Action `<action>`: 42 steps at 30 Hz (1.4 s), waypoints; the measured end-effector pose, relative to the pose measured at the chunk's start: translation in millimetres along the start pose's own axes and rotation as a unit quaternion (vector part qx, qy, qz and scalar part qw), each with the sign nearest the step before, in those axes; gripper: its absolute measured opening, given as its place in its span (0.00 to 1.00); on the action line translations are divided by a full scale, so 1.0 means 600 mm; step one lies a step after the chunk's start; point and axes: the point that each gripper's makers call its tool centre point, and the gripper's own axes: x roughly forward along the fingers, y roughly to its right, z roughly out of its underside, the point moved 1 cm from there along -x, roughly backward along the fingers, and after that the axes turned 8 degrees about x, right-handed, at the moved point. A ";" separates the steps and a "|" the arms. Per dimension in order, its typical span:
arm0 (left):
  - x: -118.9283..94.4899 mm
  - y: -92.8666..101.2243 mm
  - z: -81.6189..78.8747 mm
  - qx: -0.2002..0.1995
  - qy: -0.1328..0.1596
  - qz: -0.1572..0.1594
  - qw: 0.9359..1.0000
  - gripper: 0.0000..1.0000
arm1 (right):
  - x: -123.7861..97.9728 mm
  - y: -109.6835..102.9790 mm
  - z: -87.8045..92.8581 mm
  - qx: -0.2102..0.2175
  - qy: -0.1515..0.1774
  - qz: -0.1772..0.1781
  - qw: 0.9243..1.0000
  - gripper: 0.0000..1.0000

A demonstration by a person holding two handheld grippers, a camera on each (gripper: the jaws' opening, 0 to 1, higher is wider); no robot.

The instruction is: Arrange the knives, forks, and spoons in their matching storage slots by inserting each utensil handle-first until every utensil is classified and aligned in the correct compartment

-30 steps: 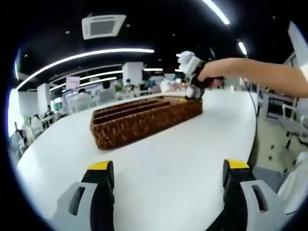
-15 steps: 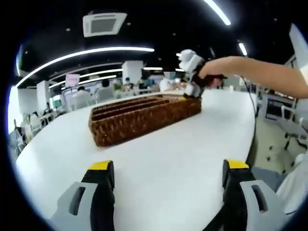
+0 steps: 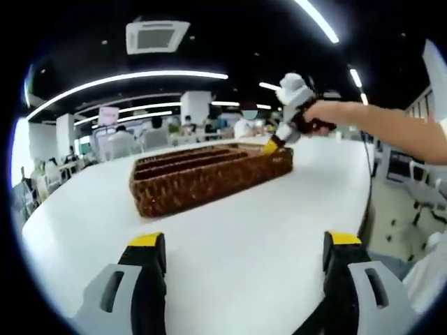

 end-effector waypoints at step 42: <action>0.012 0.019 -0.040 -0.014 0.015 -0.002 1.000 0.96 | -0.129 -0.090 0.049 -0.111 0.125 -0.035 0.985 0.47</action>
